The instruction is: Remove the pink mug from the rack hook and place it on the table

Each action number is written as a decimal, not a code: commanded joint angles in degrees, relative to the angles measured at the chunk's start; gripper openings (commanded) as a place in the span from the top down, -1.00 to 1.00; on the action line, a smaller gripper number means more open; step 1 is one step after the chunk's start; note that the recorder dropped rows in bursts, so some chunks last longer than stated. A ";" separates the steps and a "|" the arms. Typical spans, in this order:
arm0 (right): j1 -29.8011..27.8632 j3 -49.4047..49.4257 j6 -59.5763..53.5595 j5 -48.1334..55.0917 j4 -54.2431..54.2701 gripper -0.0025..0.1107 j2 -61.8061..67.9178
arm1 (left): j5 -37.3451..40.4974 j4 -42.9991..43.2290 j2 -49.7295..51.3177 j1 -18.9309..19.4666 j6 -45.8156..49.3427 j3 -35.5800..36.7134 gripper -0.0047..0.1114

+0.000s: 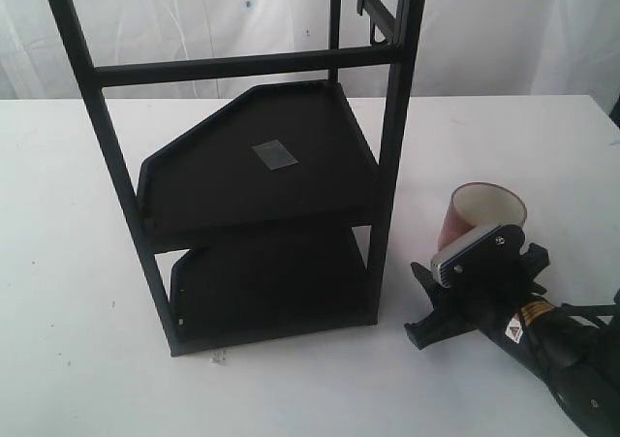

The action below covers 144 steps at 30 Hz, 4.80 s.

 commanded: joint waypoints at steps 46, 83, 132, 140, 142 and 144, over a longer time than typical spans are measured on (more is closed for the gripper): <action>-0.02 9.04 2.18 0.66 1.87 0.17 -6.96 | -0.13 -0.41 -0.29 -0.14 -0.06 0.13 0.92; -0.02 17.60 10.67 18.60 6.89 0.18 -38.49 | -0.13 -0.41 -0.29 -0.14 -0.06 0.13 0.92; -0.02 10.21 18.19 71.37 13.04 0.96 -101.70 | -0.13 -0.41 -0.29 -0.14 -0.06 0.13 0.92; -0.02 10.21 19.73 71.27 12.98 0.96 -104.56 | -0.13 -0.41 -0.29 -0.14 -0.06 0.13 0.92; -0.02 10.21 18.14 71.12 12.98 0.96 -104.56 | -0.13 -0.41 -0.29 -0.14 -0.06 0.13 0.92; -0.02 10.21 18.00 71.12 12.98 0.96 -104.56 | -0.13 -0.41 -0.29 -0.14 -0.06 0.13 0.92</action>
